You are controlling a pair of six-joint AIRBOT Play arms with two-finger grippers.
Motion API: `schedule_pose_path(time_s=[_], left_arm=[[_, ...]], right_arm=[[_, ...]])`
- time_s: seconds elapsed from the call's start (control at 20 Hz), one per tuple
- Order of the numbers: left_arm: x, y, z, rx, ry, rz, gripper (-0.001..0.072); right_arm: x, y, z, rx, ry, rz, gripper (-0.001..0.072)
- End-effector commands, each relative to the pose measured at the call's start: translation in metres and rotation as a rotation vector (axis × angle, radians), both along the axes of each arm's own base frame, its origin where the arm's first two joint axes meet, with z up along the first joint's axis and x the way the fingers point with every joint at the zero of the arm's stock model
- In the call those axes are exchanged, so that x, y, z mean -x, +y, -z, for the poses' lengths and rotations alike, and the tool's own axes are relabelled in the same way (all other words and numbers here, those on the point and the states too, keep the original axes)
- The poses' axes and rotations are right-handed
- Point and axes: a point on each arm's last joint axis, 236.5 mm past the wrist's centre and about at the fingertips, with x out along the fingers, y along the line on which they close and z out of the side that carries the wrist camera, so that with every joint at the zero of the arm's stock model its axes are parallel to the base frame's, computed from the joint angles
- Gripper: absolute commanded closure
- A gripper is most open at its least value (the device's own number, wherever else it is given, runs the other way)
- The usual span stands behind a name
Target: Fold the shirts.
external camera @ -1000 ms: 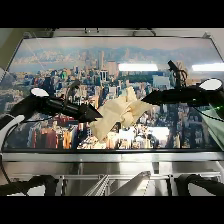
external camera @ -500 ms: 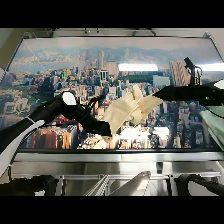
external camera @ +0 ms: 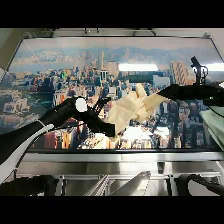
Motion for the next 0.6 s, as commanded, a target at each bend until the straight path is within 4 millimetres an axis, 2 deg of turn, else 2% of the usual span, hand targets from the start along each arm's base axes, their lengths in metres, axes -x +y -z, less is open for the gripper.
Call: schedule_pose_path(time_s=[0.0,0.05,0.1,0.2,0.25,0.35,0.45,0.55], left_arm=[[-0.011,-0.007,0.014,-0.017,0.003,-0.007,0.0339],[-0.009,-0.006,0.018,-0.030,0.021,0.010,0.0569],[-0.008,-0.004,0.018,-0.038,0.029,0.030,0.0704],[-0.011,0.003,0.010,-0.060,0.020,0.065,0.0706],[-0.017,0.009,-0.001,-0.068,-0.005,0.074,0.0706],[-0.041,0.028,-0.038,-0.064,-0.084,0.055,0.0706],[-0.070,0.049,-0.097,-0.017,-0.191,-0.009,0.0705],[-0.093,0.072,-0.172,0.046,-0.345,-0.075,0.0686]], right_arm=[[0.001,0.000,-0.001,-0.001,-0.001,-0.005,0.0698],[0.001,0.000,-0.001,-0.001,-0.001,-0.005,0.0698],[0.001,0.000,-0.001,-0.001,-0.002,-0.005,0.0698],[0.000,-0.001,-0.001,0.001,-0.005,-0.004,0.0698],[0.000,-0.003,-0.003,0.004,-0.014,-0.003,0.0698],[0.000,-0.012,-0.020,-0.016,-0.045,0.014,0.0699],[0.008,-0.013,-0.069,-0.085,-0.160,-0.029,0.0699],[0.027,-0.010,-0.133,-0.144,-0.326,-0.091,0.0699]])
